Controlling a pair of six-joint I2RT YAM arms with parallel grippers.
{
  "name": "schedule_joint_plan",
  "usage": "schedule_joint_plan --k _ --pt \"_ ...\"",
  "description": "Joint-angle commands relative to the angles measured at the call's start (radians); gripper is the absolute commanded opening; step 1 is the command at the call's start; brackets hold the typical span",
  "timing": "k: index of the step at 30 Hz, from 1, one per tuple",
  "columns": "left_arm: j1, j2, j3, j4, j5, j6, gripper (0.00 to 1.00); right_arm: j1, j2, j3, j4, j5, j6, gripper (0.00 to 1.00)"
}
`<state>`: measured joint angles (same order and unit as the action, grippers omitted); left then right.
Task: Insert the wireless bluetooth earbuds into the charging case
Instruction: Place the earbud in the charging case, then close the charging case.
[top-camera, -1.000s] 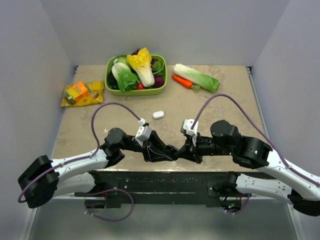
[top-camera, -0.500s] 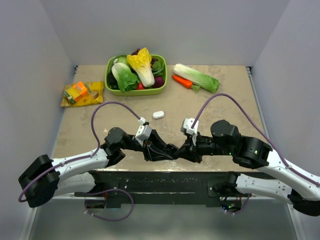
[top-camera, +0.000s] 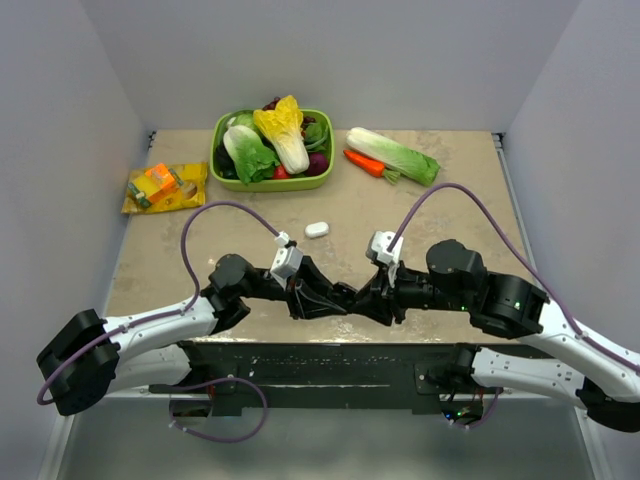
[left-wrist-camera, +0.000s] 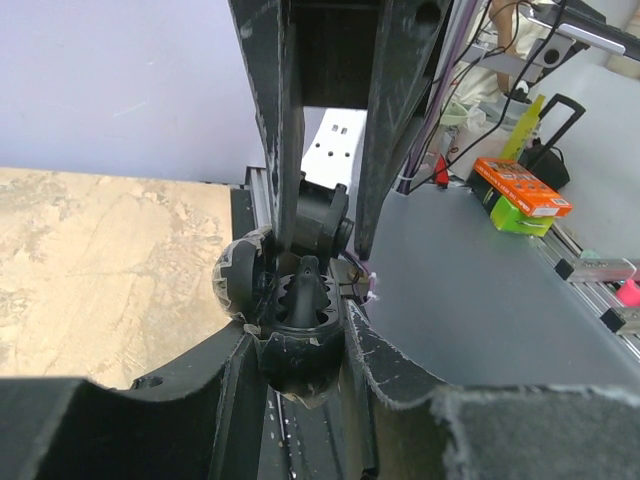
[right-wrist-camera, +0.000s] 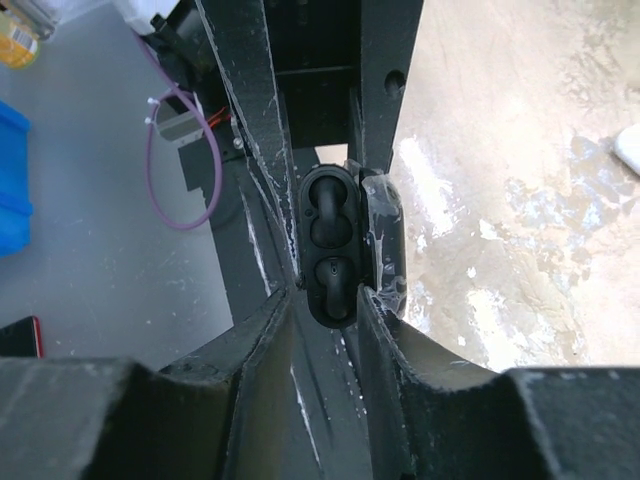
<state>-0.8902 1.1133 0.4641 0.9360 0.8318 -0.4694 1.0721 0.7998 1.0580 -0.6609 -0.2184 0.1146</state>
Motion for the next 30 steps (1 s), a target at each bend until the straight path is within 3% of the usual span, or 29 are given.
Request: schedule_joint_plan --k 1,7,9,13,14,17,30 --pt "-0.004 -0.009 0.016 0.061 0.027 0.009 0.00 -0.003 -0.031 0.072 0.040 0.106 0.014 0.37" --pt "-0.003 -0.003 -0.008 0.083 0.013 0.005 0.00 -0.003 -0.152 0.071 0.133 0.269 0.083 0.40" --pt "-0.003 -0.001 -0.018 0.095 0.007 0.000 0.00 -0.003 -0.159 0.071 0.138 0.376 0.109 0.35" --pt "-0.006 -0.012 -0.024 0.095 -0.005 0.005 0.00 -0.001 -0.108 0.063 0.112 0.432 0.138 0.20" --pt "-0.006 -0.015 -0.024 0.096 -0.011 0.006 0.00 -0.003 -0.096 0.059 0.113 0.435 0.149 0.13" --pt "-0.007 -0.018 -0.025 0.090 -0.026 0.012 0.00 -0.003 -0.051 0.037 0.115 0.418 0.164 0.08" --pt "-0.009 -0.036 -0.018 0.053 -0.097 0.051 0.00 -0.003 0.055 0.036 0.115 0.237 0.148 0.12"
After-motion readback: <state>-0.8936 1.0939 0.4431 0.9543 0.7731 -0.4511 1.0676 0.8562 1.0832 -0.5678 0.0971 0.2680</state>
